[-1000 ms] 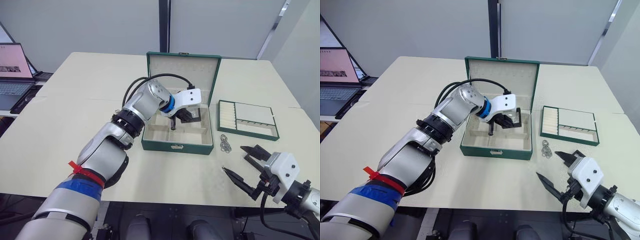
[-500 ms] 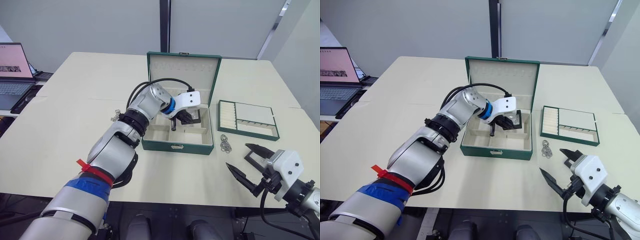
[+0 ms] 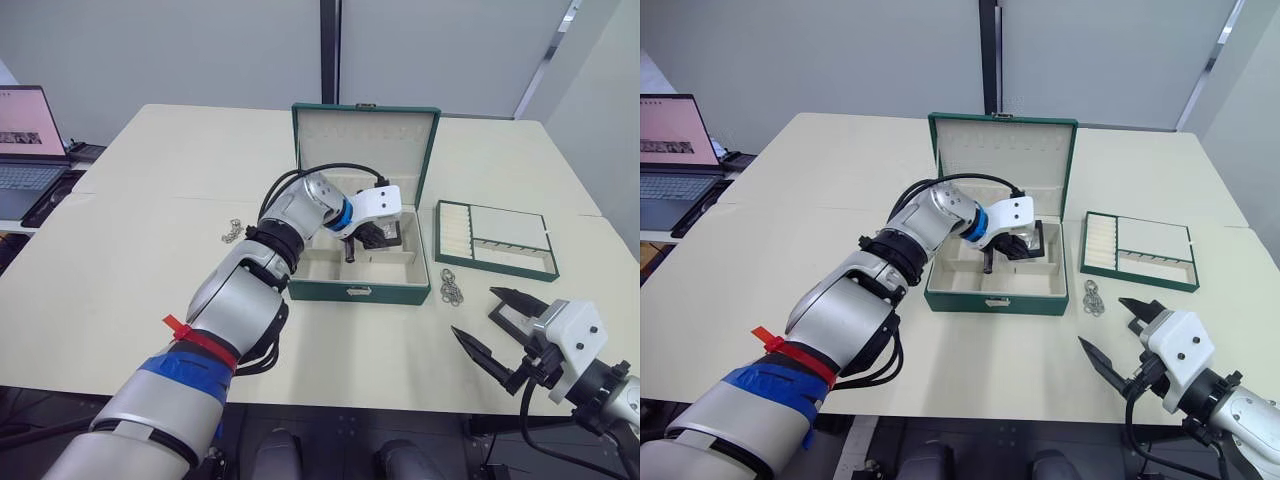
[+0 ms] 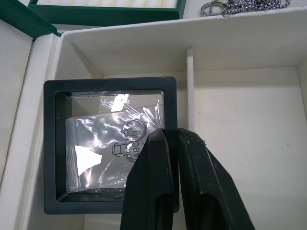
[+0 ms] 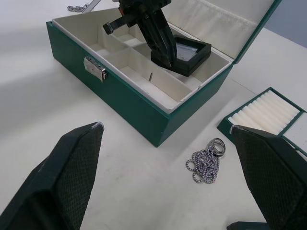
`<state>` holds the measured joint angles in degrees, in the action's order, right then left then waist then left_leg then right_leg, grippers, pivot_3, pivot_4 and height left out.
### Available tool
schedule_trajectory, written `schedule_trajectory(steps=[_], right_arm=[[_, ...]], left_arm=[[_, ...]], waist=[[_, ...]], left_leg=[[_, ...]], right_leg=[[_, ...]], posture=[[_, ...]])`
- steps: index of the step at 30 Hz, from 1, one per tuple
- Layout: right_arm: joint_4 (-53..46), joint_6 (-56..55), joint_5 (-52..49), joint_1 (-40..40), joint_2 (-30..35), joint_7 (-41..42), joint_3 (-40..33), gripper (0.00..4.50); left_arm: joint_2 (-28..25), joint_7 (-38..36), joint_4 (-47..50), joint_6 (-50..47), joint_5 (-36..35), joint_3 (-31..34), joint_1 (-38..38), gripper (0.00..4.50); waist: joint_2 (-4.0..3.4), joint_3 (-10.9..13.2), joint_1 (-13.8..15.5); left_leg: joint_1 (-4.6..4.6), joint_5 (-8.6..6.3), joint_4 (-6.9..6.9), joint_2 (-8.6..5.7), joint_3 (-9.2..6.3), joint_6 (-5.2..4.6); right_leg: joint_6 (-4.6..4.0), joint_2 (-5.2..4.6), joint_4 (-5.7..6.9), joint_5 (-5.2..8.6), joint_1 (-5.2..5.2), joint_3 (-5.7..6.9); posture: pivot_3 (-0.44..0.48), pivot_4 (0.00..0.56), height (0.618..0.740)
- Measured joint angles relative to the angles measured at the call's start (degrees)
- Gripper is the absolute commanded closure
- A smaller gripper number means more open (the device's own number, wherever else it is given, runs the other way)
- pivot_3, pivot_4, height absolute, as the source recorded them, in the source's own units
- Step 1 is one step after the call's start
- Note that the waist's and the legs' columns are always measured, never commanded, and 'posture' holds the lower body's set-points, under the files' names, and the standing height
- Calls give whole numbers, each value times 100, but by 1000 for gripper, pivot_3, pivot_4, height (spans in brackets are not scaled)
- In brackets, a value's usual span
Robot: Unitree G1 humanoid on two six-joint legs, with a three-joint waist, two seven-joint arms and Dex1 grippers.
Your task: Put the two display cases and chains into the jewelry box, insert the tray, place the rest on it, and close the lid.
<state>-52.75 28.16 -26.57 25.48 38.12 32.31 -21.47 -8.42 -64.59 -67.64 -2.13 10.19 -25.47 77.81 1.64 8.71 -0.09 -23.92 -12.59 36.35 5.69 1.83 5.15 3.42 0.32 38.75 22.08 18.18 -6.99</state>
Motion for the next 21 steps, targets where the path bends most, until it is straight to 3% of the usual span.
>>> schedule_trajectory(steps=[21], right_arm=[[-5,12,7,-68,0,0,-4,0]], left_arm=[[66,-69,0,-156,32,246,0,4493]], waist=[[0,0,2]], left_leg=[[1,0,0,0,0,0]], right_leg=[[0,0,2,0,0,0]], posture=[[0,150,740]])
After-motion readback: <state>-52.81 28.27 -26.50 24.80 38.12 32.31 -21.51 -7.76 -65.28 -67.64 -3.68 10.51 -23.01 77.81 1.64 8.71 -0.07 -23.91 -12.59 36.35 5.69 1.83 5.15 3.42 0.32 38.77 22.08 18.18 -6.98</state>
